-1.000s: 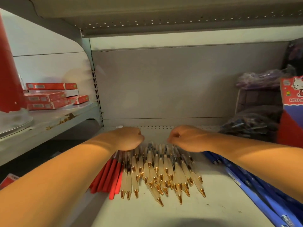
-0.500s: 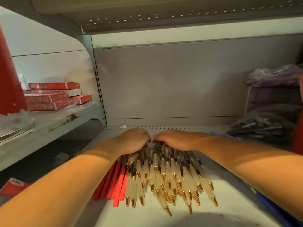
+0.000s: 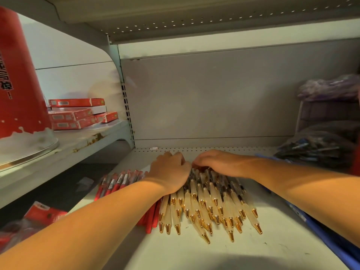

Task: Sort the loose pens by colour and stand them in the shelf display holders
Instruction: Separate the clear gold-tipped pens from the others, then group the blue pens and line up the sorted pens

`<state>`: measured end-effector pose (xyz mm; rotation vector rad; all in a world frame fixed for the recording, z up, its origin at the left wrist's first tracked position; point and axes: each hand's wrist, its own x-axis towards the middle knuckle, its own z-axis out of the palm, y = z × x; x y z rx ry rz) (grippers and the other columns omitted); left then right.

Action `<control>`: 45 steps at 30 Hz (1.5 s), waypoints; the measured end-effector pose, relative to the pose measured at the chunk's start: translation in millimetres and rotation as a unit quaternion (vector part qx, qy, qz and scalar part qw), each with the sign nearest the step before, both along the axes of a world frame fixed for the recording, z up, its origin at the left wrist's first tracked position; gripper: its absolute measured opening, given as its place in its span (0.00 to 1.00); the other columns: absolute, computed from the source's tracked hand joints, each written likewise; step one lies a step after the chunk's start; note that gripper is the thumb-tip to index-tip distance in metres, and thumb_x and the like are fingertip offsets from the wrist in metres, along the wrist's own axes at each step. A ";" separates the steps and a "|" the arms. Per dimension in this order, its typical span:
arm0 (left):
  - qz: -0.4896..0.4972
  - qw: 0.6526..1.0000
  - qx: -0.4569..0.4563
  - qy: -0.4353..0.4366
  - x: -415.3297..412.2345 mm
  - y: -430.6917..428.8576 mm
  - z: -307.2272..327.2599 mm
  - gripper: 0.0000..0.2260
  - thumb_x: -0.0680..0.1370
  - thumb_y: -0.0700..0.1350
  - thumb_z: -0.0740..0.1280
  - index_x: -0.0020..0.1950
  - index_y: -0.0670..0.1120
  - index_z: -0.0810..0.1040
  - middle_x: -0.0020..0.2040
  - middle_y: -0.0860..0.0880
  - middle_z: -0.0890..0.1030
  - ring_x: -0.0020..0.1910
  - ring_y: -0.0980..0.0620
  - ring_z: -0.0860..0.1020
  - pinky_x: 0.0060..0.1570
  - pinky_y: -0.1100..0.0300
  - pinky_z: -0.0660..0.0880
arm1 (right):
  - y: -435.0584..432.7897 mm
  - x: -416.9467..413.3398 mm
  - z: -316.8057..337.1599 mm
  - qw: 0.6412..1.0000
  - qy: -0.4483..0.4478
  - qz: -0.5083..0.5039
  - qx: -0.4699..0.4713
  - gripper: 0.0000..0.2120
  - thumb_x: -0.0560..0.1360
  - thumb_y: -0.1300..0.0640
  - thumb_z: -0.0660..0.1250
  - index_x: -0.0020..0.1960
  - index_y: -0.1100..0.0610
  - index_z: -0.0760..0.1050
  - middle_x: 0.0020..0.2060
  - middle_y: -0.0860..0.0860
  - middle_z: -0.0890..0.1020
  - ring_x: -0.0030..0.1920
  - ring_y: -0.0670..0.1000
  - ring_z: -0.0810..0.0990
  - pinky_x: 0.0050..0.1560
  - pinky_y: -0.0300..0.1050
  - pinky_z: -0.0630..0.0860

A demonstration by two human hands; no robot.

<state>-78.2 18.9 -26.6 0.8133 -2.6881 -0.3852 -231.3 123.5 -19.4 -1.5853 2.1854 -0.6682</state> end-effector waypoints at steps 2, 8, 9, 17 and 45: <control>0.025 1.000 0.001 0.007 -0.2 10.5 1.8 0.17 0.81 0.57 0.53 0.63 0.51 0.73 0.60 0.46 0.73 0.59 0.46 0.71 0.60 0.47 0.70 | 3.8 2.4 1.5 1.000 0.011 -0.005 0.003 0.26 0.74 0.32 0.52 0.66 0.40 0.73 0.64 0.43 0.77 0.60 0.42 0.74 0.71 0.55 0.65; 0.067 0.992 -0.066 -0.090 12.2 21.4 19.7 0.27 0.79 0.62 0.53 0.75 0.51 0.62 0.75 0.44 0.61 0.72 0.40 0.61 0.68 0.43 0.66 | 33.2 4.3 17.3 0.996 0.059 -0.059 0.009 0.19 0.83 0.47 0.55 0.72 0.48 0.69 0.71 0.49 0.72 0.67 0.50 0.71 0.62 0.46 0.67; 0.069 0.991 -0.045 -0.104 13.9 22.2 23.0 0.28 0.79 0.64 0.52 0.75 0.52 0.61 0.76 0.44 0.61 0.73 0.39 0.61 0.67 0.42 0.66 | 39.6 3.4 20.6 0.994 0.065 -0.088 0.014 0.16 0.83 0.51 0.57 0.68 0.51 0.73 0.65 0.52 0.77 0.61 0.50 0.75 0.54 0.42 0.70; -0.203 0.964 -0.050 -0.165 11.0 78.0 37.1 0.35 0.68 0.77 0.59 0.69 0.61 0.67 0.66 0.53 0.73 0.60 0.51 0.74 0.55 0.53 0.72 | 86.8 10.3 19.7 0.979 0.000 -0.145 0.144 0.09 0.78 0.66 0.65 0.53 0.53 0.77 0.34 0.52 0.85 0.32 0.46 0.85 0.35 0.39 0.81; -0.341 0.903 -0.195 -0.176 -4.2 124.1 18.1 0.25 0.74 0.72 0.57 0.62 0.58 0.73 0.52 0.56 0.76 0.51 0.51 0.74 0.54 0.51 0.75 | 228.7 35.8 37.1 0.926 0.149 -0.226 0.264 0.59 0.53 0.16 0.57 0.74 0.51 0.60 0.63 0.46 0.76 0.58 0.49 0.77 0.55 0.41 0.72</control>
